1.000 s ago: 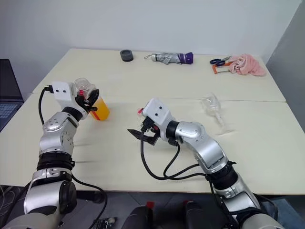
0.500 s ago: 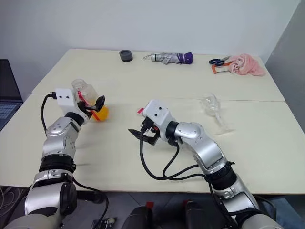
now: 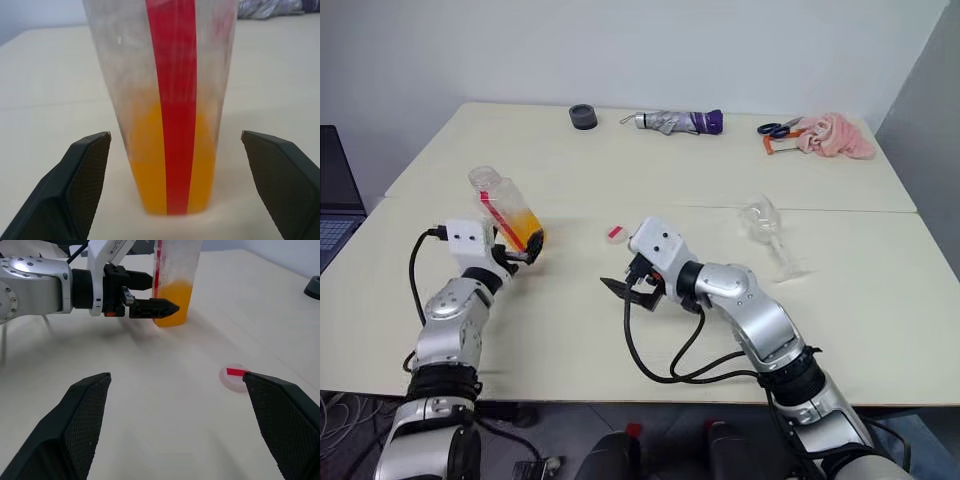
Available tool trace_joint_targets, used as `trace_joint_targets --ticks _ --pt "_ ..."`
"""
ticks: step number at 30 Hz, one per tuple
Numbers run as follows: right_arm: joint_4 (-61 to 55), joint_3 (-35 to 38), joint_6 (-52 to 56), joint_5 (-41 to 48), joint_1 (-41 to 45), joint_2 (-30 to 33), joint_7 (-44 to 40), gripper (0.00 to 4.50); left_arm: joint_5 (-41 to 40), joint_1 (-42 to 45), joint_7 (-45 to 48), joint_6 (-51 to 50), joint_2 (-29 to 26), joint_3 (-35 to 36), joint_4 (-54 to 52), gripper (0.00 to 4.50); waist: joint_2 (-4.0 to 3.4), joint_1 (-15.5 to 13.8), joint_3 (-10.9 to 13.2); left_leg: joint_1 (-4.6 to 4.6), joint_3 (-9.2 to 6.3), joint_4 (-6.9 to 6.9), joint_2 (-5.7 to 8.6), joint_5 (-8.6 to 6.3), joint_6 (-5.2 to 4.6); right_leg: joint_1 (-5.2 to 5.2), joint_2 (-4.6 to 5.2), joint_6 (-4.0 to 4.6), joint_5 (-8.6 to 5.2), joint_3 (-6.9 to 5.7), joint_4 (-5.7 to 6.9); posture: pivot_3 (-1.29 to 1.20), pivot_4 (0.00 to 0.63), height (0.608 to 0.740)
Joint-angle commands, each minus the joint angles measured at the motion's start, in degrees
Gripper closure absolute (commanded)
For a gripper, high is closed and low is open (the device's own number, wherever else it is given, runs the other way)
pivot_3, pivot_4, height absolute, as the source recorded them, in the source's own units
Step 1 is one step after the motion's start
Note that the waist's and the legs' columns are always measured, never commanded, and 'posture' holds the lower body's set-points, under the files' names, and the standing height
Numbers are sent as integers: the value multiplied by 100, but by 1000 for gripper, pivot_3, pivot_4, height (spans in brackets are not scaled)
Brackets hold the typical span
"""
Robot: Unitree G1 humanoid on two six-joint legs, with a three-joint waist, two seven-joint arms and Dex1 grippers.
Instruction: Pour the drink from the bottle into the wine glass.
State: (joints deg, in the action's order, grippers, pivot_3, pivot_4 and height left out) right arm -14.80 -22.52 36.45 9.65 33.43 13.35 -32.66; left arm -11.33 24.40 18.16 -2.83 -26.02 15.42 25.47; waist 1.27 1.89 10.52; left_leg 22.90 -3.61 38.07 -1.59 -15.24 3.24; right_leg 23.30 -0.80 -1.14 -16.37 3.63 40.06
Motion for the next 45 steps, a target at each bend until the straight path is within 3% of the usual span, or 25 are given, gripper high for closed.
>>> trace_joint_targets --ticks 1,10,15,18,24,29,34,45 --pt "-376 124 32 51 -46 51 -38 0 49 -256 -77 -95 -35 5 -638 34 0 -3 0 0 -1 -1 0 0 0 0 0 0 0 -1 -1 0 150 740" --pt "-1002 587 507 339 -390 361 -3 0 -206 -1614 385 -612 -117 -10 -2278 34 0 -3 0 -1 -1 -4 -5 0 0 -2 7 -1 0 2 -4 0 150 740" --pt "-1404 1612 1137 810 -389 515 260 0 -971 -2070 1353 -1036 -227 -138 -3327 34 0 -10 0 -1 -2 -5 -4 0 0 -6 4 -1 -1 0 -6 0 150 740" --pt "-1193 2145 1216 698 -176 919 404 0 -1225 -1888 2161 -1267 -582 -559 -3875 34 0 -24 1 1 -4 -3 2 0 0 -9 -1 -1 -1 -3 -7 0 150 740" --pt "362 2399 1482 330 646 1778 567 0 -1523 -1084 3497 -1675 -1209 -1305 -4039 34 -3 21 2 -12 25 -12 19 0 0 -9 -21 -2 -1 13 -13 0 150 740" --pt "1677 1935 2289 285 1480 2378 38 0 -1723 -666 4429 -1773 -1442 -1672 -3999 34 -9 123 6 -10 41 -19 10 -1 -2 3 -32 2 -3 31 -11 0 150 740" --pt "3342 1545 2622 250 2335 2537 -616 0 -1631 -368 5100 -1613 -1531 -1920 -3783 34 -10 146 7 -9 47 -20 10 -4 -6 4 -34 4 -4 35 -15 0 150 740" --pt "5890 -13 2552 -312 3559 2348 -2386 0 -1396 -165 5262 -1338 -1276 -2198 -3644 34 -16 140 11 -2 48 -18 11 -5 -8 11 -26 4 -4 35 -16 0 150 740"
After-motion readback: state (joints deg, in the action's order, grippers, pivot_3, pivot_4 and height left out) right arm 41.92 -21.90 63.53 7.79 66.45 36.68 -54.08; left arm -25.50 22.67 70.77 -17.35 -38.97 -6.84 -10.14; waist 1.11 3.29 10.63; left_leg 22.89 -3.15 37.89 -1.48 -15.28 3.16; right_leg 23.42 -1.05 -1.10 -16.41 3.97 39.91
